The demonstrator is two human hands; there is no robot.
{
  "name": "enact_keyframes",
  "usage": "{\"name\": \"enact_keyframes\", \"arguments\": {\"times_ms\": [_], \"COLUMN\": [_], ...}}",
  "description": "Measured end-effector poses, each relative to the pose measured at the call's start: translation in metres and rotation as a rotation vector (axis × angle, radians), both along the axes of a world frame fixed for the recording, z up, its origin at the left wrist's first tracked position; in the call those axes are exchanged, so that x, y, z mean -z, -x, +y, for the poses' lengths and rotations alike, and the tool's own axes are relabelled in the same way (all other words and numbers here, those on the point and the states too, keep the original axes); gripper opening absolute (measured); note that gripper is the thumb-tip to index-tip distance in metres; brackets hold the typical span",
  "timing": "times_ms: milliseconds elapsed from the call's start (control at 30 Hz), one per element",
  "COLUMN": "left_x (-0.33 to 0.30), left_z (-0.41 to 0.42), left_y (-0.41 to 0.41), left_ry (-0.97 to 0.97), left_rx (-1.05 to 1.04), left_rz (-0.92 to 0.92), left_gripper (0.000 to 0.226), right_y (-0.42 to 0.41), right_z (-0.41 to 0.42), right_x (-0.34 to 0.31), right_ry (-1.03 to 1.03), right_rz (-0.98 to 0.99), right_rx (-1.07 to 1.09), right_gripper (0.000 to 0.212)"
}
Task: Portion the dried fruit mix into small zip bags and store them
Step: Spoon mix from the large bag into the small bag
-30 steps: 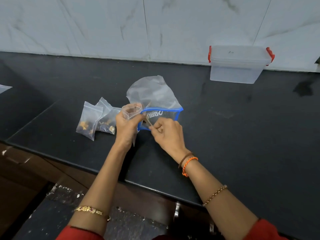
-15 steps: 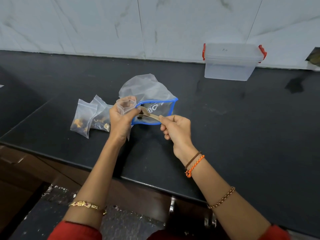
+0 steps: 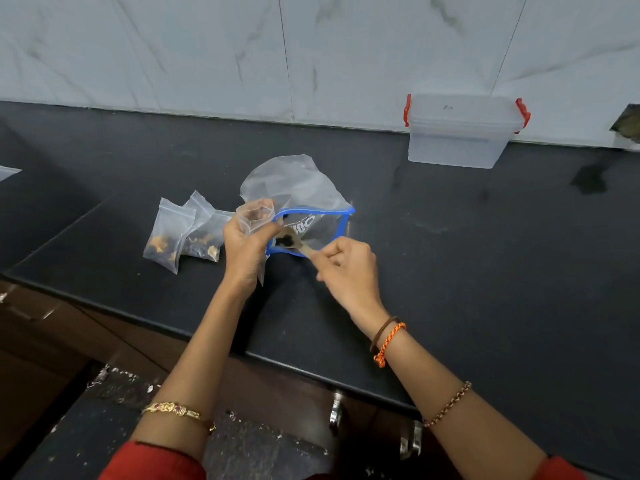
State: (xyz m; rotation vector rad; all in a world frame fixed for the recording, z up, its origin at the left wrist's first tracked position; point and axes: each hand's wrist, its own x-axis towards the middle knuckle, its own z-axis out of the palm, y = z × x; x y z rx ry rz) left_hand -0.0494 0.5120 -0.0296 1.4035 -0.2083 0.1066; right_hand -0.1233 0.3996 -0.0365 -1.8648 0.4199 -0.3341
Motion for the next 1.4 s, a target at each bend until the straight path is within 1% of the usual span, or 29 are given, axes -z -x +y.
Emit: {"name": "enact_keyframes", "arguments": {"times_ms": [67,133,200,300,500,700,833,1033,1133,1300,1367,1400], "left_x": [-0.001,-0.001,0.0,0.002,0.007,0.008,0.006,0.01,0.005,-0.002,-0.002,-0.002], "left_z": [-0.001,0.0,0.002,0.003,-0.002,-0.014,-0.017,-0.017,-0.02,-0.029,-0.032,-0.033], "left_y": [0.001,0.002,0.001,0.002,0.002,0.004,0.01,0.02,0.027,0.041,0.043,0.043], "left_ry": [0.002,-0.012,-0.054,-0.11,-0.279,-0.451,-0.588,-0.695,-0.74,-0.76,-0.764,-0.763], "left_rx": [-0.014,-0.017,-0.005,0.003,-0.057,-0.084,-0.069,-0.063,-0.039,0.01,0.026,0.032], "left_rz": [0.002,-0.002,-0.008,-0.019,-0.059,-0.069,-0.078,-0.112,-0.17,-0.257,-0.274,-0.272], "left_gripper": [0.031,0.031,0.03,0.03,0.027,0.029,0.043,0.054,0.058,0.064,0.068,0.066], "right_y": [0.0,-0.001,0.001,0.005,0.022,0.035,0.043,0.049,0.047,0.034,0.028,0.026], "right_z": [0.007,0.008,0.004,-0.006,-0.035,-0.069,-0.087,-0.097,-0.095,-0.077,-0.067,-0.061], "right_x": [0.0,-0.002,-0.005,-0.008,-0.012,-0.017,-0.023,-0.039,-0.052,-0.065,-0.064,-0.063], "right_ry": [-0.184,-0.385,-0.479,-0.503,-0.539,-0.524,-0.545,-0.603,-0.562,-0.296,-0.21,-0.165], "right_rz": [-0.005,-0.002,0.006,0.007,0.004,-0.037,-0.045,-0.088,-0.102,-0.073,-0.106,-0.139], "right_rx": [-0.011,0.039,0.075,0.079,0.104,0.131,0.122,0.063,0.013,-0.076,-0.091,-0.09], "right_gripper": [0.019,0.015,0.014,0.015,0.014,0.018,0.018,0.016,0.014,0.017,0.018,0.018]}}
